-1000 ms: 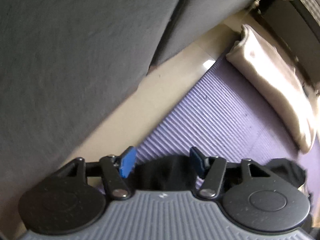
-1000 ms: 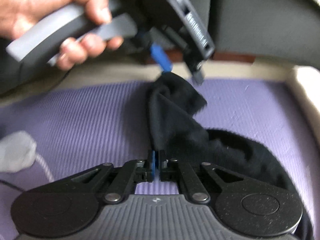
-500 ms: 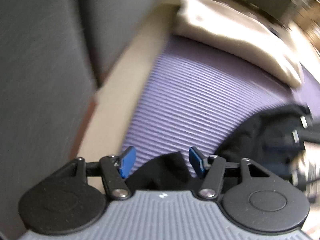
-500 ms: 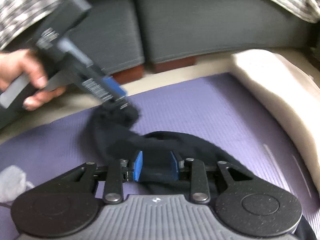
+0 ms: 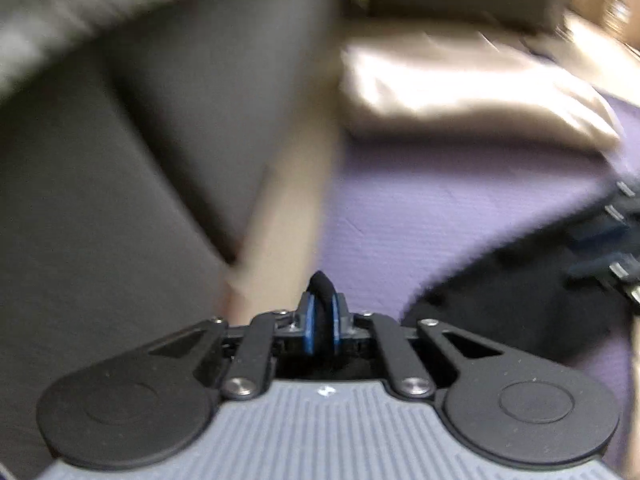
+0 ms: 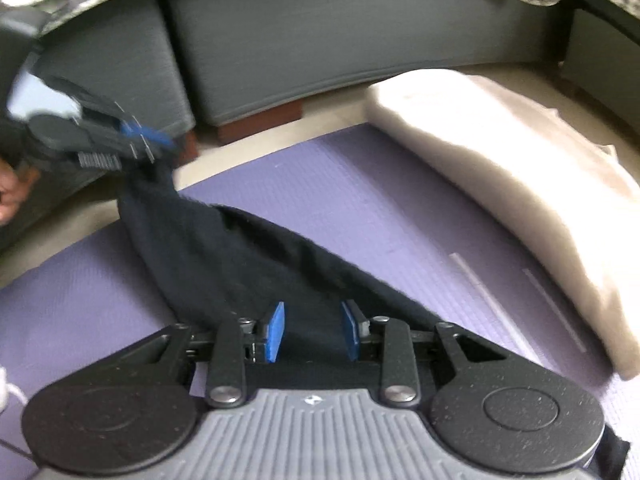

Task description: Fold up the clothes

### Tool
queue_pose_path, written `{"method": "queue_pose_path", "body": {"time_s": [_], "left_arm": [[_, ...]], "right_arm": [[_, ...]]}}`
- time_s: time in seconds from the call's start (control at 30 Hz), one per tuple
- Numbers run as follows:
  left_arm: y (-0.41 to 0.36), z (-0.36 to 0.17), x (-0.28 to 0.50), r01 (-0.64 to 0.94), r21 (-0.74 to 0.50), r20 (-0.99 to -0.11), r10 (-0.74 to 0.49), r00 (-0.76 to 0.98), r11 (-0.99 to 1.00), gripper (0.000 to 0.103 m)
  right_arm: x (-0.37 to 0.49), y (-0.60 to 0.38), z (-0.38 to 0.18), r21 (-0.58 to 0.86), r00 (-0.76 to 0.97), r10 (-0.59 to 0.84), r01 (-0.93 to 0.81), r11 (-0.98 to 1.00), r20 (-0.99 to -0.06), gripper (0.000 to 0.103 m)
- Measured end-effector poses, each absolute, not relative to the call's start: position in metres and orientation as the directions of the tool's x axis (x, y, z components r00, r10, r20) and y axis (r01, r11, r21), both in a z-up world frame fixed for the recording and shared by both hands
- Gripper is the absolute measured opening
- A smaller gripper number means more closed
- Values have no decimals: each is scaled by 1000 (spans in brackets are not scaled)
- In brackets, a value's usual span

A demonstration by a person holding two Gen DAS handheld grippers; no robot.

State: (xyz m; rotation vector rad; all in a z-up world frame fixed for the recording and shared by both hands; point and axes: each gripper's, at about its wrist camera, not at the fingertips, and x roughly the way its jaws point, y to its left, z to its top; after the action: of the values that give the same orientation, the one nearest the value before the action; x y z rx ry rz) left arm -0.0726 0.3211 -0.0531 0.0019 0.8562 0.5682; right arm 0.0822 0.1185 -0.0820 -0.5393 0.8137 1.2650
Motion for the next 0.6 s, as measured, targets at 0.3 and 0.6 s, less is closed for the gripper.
{"method": "queue_pose_path", "body": {"time_s": [0.3,0.6], "left_arm": [[339,-73,-76,-532,312,-755,546,364,787,24],[347,-53,-96,-665,78,-754,480,448,743,34]], "right_arm": [[114,130,-91,36,168,583,-946,322,-795,38],[107,140,-109,-44,261,576,-931,363,-775,17]]}}
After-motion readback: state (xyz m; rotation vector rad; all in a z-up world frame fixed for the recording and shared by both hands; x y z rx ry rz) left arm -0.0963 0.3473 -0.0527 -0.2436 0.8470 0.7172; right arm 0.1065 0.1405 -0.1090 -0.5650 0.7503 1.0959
